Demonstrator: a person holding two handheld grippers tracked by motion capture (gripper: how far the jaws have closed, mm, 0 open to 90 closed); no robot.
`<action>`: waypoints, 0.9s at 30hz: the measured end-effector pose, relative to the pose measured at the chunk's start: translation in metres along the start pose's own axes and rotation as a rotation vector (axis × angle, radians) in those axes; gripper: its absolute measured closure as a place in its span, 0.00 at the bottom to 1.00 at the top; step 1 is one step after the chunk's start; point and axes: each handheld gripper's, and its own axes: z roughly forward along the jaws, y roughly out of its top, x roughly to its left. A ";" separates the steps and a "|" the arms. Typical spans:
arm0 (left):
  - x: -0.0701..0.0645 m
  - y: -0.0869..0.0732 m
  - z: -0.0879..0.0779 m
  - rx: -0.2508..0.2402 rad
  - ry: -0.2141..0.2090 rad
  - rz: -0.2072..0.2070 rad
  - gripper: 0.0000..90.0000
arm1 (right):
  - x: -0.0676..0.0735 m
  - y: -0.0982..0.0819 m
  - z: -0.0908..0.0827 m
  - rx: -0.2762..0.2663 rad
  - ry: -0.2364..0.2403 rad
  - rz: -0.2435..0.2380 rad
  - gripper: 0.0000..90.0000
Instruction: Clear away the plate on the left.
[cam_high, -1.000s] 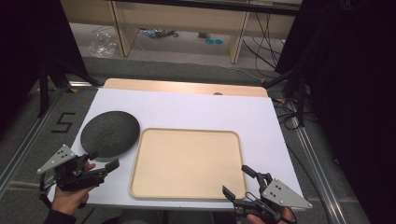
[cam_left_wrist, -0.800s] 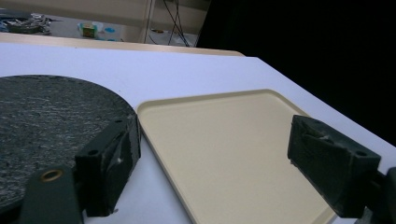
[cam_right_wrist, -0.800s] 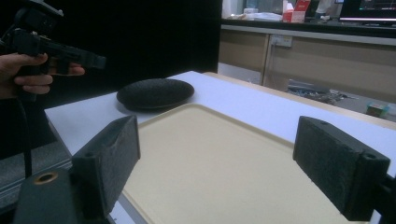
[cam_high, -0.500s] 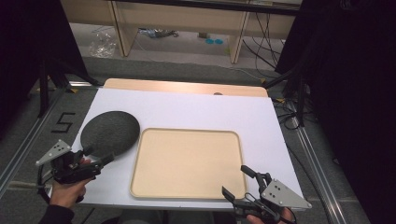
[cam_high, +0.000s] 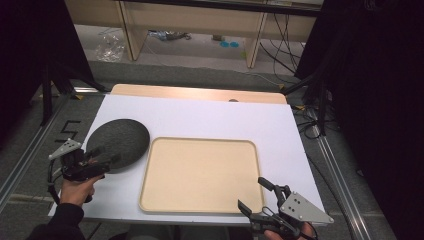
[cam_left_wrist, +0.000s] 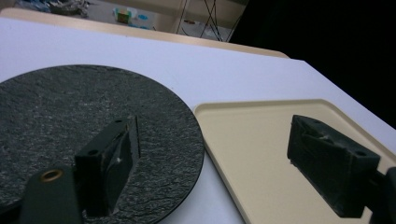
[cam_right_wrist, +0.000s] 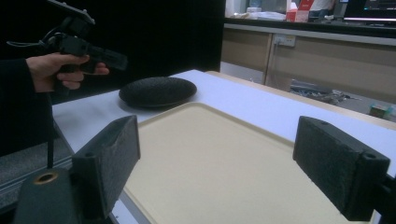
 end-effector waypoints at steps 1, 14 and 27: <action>0.000 0.000 0.000 0.000 0.000 0.000 0.19 | 0.000 0.000 0.000 0.000 0.000 0.000 0.18; 0.046 0.003 0.005 0.053 0.104 -0.123 0.19 | 0.001 -0.001 0.000 -0.008 0.020 0.006 0.18; 0.083 0.006 -0.002 0.022 0.104 -0.284 0.22 | 0.001 0.000 0.000 -0.010 0.015 -0.008 0.18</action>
